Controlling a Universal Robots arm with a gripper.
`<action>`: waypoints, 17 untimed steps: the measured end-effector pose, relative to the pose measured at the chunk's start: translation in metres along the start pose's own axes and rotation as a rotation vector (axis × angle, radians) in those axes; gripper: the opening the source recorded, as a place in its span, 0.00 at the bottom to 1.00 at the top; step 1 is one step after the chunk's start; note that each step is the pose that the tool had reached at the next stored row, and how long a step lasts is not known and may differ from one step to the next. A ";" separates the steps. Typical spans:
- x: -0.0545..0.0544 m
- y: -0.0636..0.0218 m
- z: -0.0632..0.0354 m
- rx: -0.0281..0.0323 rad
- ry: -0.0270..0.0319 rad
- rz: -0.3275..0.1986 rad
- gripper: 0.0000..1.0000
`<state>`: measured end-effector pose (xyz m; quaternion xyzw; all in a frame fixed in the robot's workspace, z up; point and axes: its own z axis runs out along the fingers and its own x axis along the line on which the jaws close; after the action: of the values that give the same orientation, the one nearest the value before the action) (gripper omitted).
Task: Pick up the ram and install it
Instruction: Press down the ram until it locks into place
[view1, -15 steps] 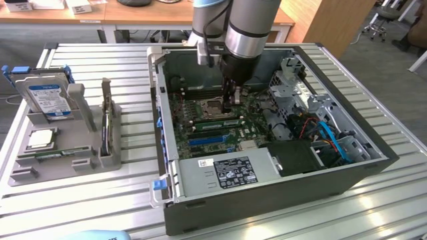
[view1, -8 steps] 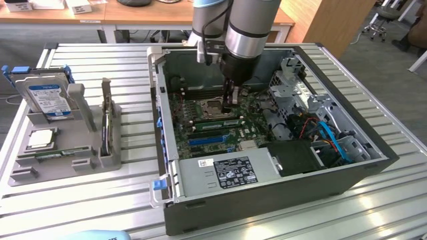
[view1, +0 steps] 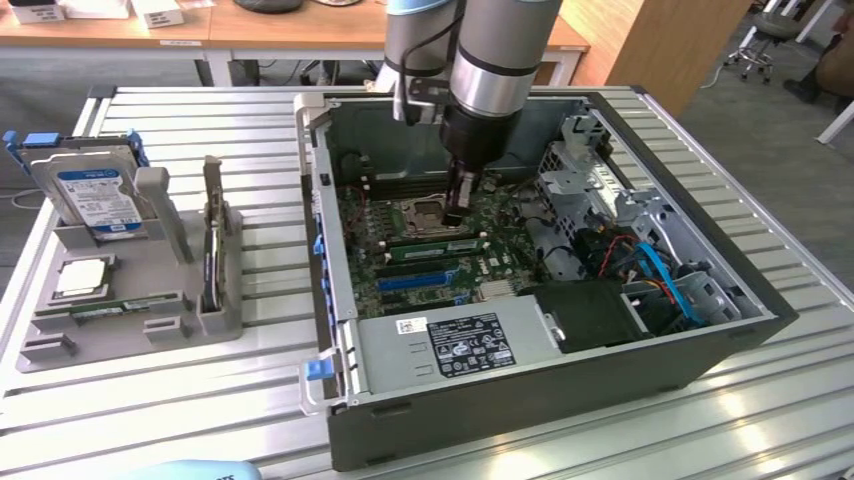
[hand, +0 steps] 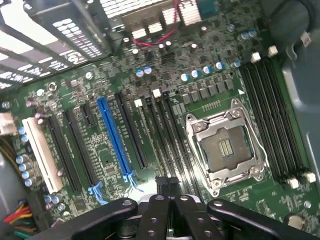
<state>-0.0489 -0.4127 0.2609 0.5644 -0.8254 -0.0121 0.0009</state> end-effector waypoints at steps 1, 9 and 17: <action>0.000 0.0000 0.0000 0.0002 -0.0003 0.014 0.10; 0.000 0.0000 0.0004 0.0016 -0.0027 0.128 0.10; 0.000 0.0000 0.0009 0.0030 -0.0052 0.246 0.10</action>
<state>-0.0489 -0.4127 0.2600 0.4587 -0.8885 -0.0122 -0.0006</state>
